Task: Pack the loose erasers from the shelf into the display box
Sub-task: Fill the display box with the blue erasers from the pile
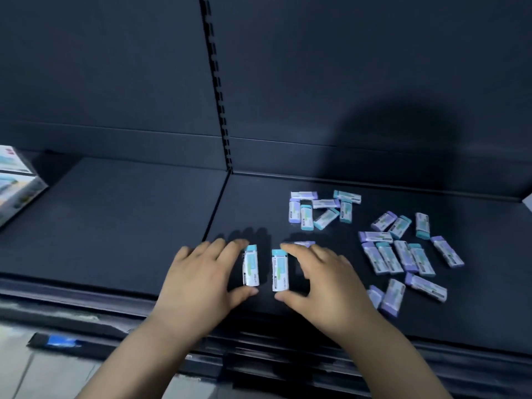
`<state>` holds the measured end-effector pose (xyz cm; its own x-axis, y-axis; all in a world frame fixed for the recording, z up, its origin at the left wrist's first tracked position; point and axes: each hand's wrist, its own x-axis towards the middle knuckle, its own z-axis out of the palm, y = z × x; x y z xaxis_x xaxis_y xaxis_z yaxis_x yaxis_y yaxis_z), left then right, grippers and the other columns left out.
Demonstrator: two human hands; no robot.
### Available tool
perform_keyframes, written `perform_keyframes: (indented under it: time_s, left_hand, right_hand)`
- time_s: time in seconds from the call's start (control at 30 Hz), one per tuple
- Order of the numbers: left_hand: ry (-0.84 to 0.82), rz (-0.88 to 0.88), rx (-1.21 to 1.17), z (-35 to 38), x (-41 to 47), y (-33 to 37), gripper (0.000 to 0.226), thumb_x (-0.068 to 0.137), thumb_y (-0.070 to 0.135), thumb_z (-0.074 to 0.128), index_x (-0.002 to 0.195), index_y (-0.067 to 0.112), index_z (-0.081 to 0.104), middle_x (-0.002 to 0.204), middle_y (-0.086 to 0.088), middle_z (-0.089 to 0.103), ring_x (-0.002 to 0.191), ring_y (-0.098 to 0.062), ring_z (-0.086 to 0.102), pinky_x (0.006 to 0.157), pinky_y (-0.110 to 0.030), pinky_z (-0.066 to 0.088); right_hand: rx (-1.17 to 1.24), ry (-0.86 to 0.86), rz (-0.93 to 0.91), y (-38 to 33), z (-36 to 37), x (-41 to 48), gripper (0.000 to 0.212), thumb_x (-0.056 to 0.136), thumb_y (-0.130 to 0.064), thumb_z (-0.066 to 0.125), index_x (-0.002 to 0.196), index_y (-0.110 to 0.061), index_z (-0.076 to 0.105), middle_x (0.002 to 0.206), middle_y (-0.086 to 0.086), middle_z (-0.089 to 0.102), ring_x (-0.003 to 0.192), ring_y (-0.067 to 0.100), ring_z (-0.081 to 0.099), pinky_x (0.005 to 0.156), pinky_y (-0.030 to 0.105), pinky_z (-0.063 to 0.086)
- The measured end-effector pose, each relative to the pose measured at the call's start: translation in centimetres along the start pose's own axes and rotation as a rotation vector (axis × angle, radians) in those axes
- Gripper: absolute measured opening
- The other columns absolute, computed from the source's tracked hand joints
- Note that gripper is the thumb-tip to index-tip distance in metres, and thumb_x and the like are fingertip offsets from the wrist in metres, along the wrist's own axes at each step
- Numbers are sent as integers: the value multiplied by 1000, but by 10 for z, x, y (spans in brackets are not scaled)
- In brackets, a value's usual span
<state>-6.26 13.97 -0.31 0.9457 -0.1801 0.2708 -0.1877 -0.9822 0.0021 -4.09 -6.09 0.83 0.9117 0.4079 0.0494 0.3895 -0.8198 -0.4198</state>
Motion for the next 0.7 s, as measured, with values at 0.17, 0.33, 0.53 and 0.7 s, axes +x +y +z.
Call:
perform_keyframes:
  time_s: [0.17,0.33,0.53,0.7]
  left_hand:
    - [62,35,-35,-7,-17,-86,71,56,60,70,115,25,55,83,7,63,75,-20,64,63,-34,45]
    - [51,10,-49,-9,-41,-180,74,51,55,81,113,22,60,82,5,64,75,-23,64,63,-33,46]
    - [47,41,-50,-14,-55,-234,78,48,60,80,114,23,60,81,7,63,74,-19,64,61,-33,46]
    - [80,37,-45,-13,-53,-249,70,57,64,68,114,25,56,81,8,63,74,-19,64,60,-34,46]
  right_hand:
    - [-31,31,49,-73,29,27,69,80,-55,59,139,-43,26,106,-18,40,111,7,41,100,25,28]
    - [5,43,81,-153,68,58,67,81,-54,59,138,-46,24,100,-22,30,106,3,38,101,24,27]
    - [38,44,85,-203,84,80,68,80,-55,59,138,-47,25,82,-29,24,91,-4,26,98,22,28]
    - [48,6,50,-216,90,96,68,80,-56,59,138,-47,24,90,-25,27,96,-3,30,102,25,28]
